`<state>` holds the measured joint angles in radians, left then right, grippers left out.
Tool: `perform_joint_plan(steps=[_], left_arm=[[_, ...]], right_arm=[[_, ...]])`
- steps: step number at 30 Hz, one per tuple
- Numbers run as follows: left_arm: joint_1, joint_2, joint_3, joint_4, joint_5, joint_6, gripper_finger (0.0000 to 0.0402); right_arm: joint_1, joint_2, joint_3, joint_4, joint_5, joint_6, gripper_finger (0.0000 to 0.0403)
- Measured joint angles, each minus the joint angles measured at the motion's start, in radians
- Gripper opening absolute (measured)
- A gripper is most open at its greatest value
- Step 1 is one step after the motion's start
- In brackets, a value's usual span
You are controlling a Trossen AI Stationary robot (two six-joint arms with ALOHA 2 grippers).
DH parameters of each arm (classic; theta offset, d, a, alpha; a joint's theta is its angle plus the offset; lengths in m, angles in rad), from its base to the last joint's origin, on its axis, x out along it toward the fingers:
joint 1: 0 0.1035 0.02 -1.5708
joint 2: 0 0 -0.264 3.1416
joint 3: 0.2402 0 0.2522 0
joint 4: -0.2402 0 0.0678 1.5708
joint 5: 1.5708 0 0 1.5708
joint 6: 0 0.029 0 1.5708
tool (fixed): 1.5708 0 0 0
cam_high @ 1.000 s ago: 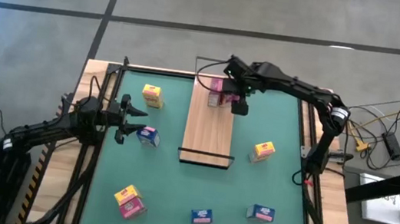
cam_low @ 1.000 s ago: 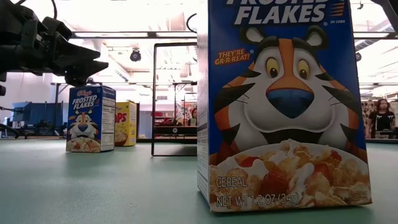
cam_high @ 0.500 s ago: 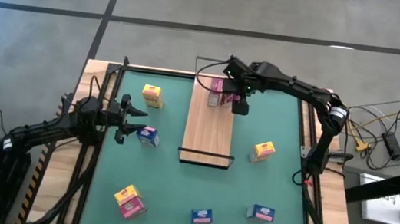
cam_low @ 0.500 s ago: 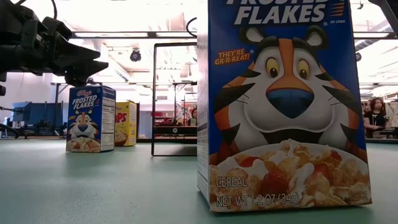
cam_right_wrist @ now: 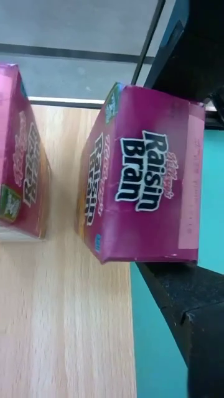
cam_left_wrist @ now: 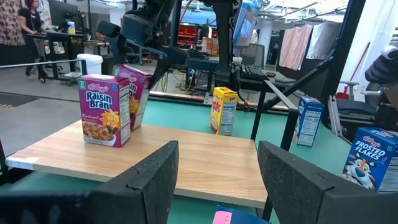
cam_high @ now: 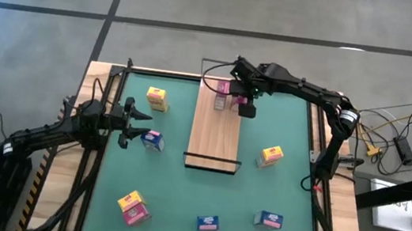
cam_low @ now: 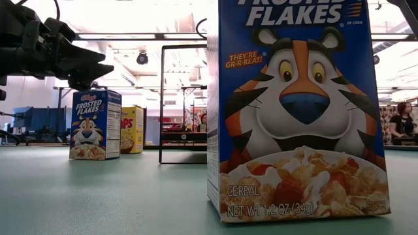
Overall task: Stack cereal on shelf
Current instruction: Put the right pink cereal box on the shelf
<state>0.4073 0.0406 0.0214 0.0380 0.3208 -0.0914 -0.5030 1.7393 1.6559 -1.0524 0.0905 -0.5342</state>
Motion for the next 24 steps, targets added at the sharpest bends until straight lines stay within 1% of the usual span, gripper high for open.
perform_joint_plan(steps=[17,24], left_arm=[[0.000,0.000,0.000,0.000,0.000,0.000,0.0204],[0.000,0.000,0.000,0.000,0.000,0.000,0.0204]], right_arm=[[0.000,-0.001,-0.004,0.071,-0.065,-0.008,0.0359],[0.000,-0.001,-0.004,0.104,-0.065,-0.008,0.0359]])
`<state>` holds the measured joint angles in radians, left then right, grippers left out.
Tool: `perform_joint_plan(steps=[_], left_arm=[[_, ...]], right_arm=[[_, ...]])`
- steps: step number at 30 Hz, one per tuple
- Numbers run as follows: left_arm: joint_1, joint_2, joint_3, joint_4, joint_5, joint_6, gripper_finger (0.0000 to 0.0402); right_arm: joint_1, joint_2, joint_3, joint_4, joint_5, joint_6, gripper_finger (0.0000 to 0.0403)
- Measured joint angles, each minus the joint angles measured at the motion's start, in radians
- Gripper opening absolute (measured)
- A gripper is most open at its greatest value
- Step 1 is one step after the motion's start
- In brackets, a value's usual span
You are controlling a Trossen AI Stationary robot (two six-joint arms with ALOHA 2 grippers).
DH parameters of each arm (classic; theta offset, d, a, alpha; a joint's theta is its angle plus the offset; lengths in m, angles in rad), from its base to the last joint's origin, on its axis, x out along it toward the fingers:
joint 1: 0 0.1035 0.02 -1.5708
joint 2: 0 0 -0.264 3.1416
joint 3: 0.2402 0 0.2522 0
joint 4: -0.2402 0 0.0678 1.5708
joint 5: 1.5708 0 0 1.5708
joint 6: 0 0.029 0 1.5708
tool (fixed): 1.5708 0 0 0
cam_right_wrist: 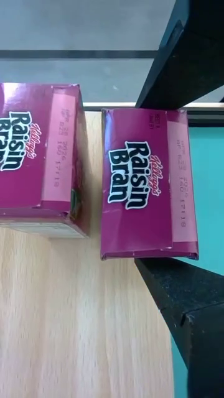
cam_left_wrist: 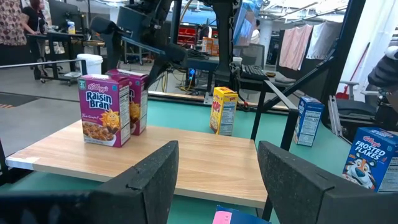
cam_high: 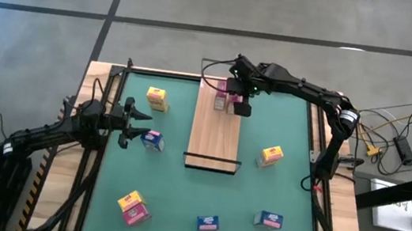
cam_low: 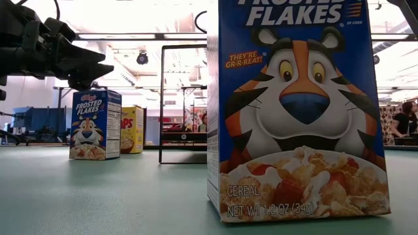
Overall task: Stack cereal on shelf
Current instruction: Put the right pink cereal box on the shelf
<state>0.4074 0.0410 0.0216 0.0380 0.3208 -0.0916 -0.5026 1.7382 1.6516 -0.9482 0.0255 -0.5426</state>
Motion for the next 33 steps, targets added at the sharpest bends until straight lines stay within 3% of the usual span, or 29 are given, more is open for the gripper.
perform_joint_plan(steps=[33], left_arm=[[0.000,0.000,0.000,0.000,0.000,0.000,0.0204]], right_arm=[[-0.043,0.000,0.000,0.025,-0.052,-0.019,0.0359]])
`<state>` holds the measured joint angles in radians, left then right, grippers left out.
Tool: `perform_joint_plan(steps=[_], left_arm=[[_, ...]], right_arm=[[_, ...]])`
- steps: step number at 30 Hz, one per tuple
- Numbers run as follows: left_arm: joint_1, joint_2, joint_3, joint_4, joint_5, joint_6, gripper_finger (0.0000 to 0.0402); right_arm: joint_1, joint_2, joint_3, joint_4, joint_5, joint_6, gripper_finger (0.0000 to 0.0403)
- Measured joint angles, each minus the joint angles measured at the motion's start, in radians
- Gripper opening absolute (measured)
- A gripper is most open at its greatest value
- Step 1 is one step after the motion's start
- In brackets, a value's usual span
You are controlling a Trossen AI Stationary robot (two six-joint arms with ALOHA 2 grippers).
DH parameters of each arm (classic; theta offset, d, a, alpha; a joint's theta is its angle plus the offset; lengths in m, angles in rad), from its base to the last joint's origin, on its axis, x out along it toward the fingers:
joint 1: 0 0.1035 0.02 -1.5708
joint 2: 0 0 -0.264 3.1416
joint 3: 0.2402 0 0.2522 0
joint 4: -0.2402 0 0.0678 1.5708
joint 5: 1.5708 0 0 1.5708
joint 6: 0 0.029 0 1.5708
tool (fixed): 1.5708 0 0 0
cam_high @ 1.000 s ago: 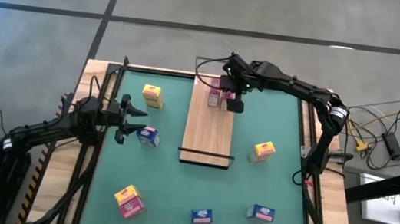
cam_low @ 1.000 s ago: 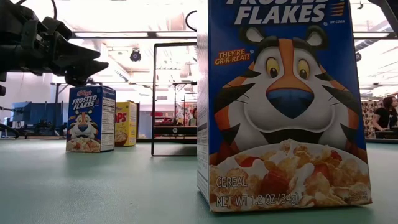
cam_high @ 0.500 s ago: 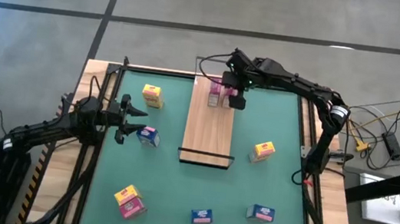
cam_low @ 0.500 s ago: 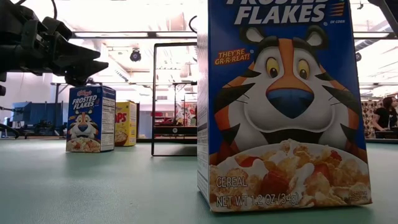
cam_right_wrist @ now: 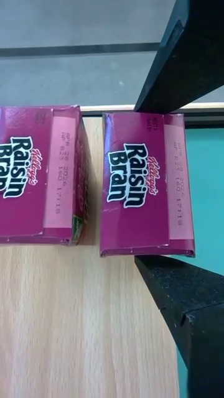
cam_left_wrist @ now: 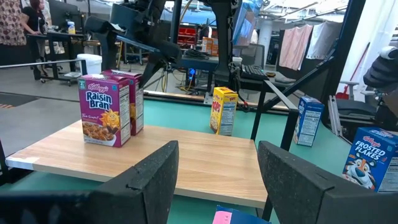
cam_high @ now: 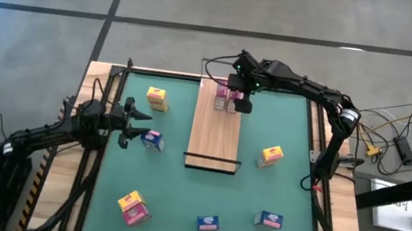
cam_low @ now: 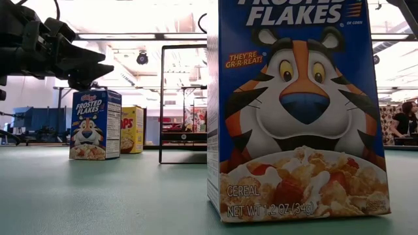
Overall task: Stack cereal on shelf
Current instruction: Put the right pink cereal box on the shelf, then put the middle right yellow cereal box on the shelf
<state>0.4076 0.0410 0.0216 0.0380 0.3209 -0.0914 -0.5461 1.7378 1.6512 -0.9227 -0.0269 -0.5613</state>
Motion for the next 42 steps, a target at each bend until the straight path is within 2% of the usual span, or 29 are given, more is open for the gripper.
perform_joint_plan(steps=[12,20,28,35,42], left_arm=[[0.000,0.000,0.000,0.000,0.000,0.000,0.0204],[0.000,0.000,0.000,0.000,0.000,0.000,0.0204],[0.000,0.000,0.000,0.000,0.000,0.000,0.0204],[0.000,0.000,0.000,0.000,0.000,0.000,0.0204],[0.000,0.000,0.000,0.000,0.000,0.000,0.0204]], right_arm=[[0.000,0.000,0.000,0.010,-0.003,0.000,0.0360],[0.000,0.000,0.000,-0.007,-0.002,0.023,0.0395],[0.000,0.000,0.017,-0.059,0.006,0.044,0.0400],[0.000,-0.002,0.055,-0.166,0.056,0.161,0.0400],[-0.001,-0.004,0.062,-0.319,0.099,0.380,0.0400]])
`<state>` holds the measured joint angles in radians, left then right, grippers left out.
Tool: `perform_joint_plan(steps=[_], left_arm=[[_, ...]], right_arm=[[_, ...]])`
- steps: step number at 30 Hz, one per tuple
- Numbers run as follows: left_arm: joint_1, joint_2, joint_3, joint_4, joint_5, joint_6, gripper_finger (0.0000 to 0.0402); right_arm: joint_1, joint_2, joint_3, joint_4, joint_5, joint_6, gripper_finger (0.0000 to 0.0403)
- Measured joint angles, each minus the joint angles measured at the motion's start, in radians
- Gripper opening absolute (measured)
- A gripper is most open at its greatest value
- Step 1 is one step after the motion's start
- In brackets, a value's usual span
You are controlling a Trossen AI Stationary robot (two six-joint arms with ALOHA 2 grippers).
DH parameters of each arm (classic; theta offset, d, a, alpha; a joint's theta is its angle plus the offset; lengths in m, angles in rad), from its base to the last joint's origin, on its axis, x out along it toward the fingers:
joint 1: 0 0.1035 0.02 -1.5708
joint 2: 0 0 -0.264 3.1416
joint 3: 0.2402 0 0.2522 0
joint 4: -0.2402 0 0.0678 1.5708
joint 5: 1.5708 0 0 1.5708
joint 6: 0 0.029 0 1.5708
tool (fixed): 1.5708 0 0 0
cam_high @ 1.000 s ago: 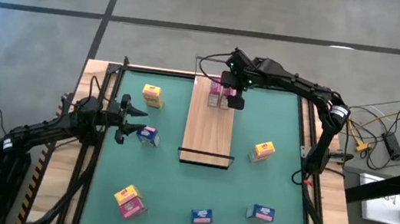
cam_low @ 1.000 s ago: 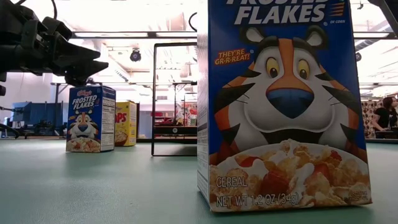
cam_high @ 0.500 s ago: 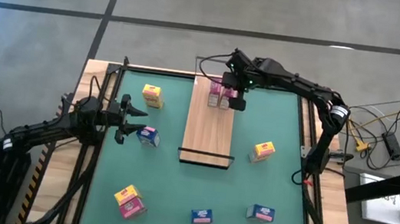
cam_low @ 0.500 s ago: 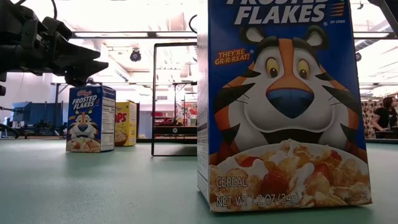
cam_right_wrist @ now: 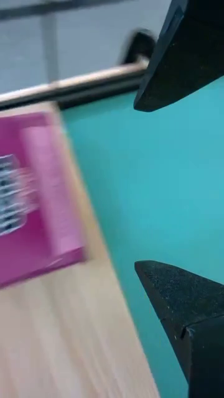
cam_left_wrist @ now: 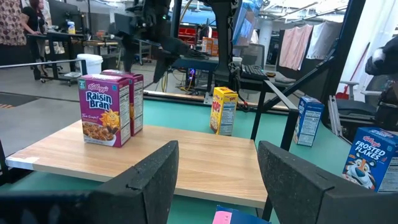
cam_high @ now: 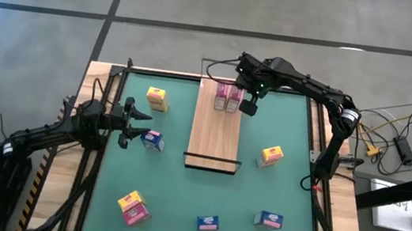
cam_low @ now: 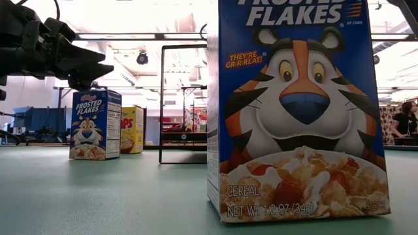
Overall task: Stack cereal on shelf
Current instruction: Put the middle right yellow cereal box on the shelf
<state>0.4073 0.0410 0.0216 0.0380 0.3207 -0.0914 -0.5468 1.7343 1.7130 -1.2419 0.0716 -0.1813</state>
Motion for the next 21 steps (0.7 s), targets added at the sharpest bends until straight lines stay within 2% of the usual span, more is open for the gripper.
perform_joint_plan(steps=[5,11,16,21], left_arm=[[0.000,0.000,0.000,0.000,0.000,0.000,0.0204],[0.000,0.000,0.000,0.000,0.000,0.000,0.0204],[0.000,0.000,0.000,0.000,0.000,0.000,0.0204],[0.000,0.000,0.000,0.000,0.000,0.000,0.0204]], right_arm=[[0.001,-0.006,-0.008,-0.117,-0.003,0.148,0.0400],[0.009,-0.022,-0.068,-0.217,-0.075,0.316,0.0400],[0.035,-0.098,-0.175,-0.208,-0.114,0.396,0.0400],[0.091,-0.244,-0.332,-0.124,-0.123,0.501,0.0400]])
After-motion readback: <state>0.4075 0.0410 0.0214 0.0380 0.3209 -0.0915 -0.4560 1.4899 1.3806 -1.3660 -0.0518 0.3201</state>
